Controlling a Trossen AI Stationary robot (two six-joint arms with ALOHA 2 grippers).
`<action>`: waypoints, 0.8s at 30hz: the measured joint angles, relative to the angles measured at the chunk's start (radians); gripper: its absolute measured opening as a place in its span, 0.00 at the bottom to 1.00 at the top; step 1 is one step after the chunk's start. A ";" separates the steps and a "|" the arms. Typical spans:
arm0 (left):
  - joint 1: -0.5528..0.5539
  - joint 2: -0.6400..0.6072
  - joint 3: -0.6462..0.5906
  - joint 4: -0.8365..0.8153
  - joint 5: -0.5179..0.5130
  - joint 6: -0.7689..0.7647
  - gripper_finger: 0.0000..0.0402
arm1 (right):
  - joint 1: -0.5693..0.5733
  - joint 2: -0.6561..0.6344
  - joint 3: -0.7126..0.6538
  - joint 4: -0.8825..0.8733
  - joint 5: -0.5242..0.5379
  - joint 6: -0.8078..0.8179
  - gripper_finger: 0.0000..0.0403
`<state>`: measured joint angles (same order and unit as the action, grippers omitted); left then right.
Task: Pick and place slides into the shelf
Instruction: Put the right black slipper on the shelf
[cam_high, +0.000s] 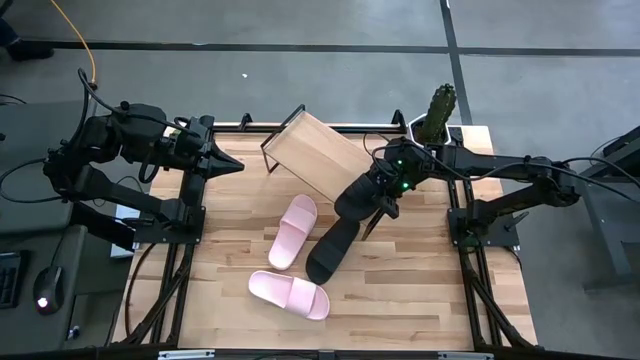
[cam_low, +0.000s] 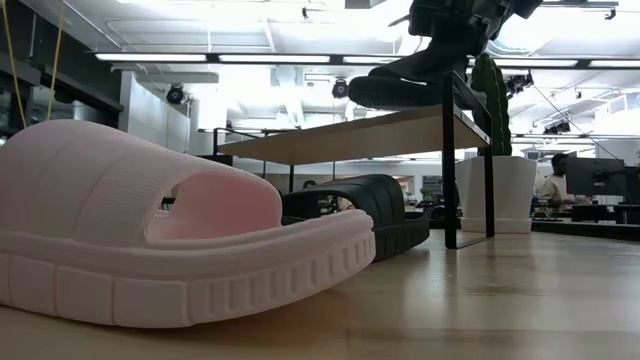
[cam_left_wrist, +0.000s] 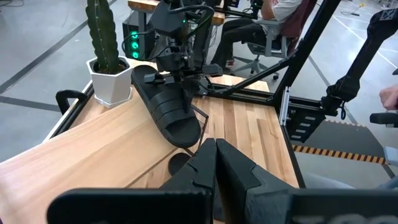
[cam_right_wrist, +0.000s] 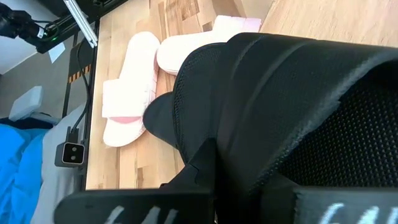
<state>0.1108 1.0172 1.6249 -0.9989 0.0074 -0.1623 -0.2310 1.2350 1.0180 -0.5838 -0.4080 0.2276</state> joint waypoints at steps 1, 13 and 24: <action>0.000 0.000 0.000 0.000 0.000 0.000 0.00 | 0.000 0.000 0.000 0.000 0.000 0.000 0.00; 0.000 0.000 0.000 0.000 0.000 0.000 0.00 | -0.001 0.037 0.001 0.005 -0.018 -0.011 0.00; 0.000 0.000 0.000 -0.015 0.000 0.000 0.00 | -0.001 0.070 0.002 0.035 -0.029 -0.023 0.02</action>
<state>0.1108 1.0172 1.6245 -1.0139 0.0074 -0.1623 -0.2318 1.3054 1.0199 -0.5491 -0.4366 0.2047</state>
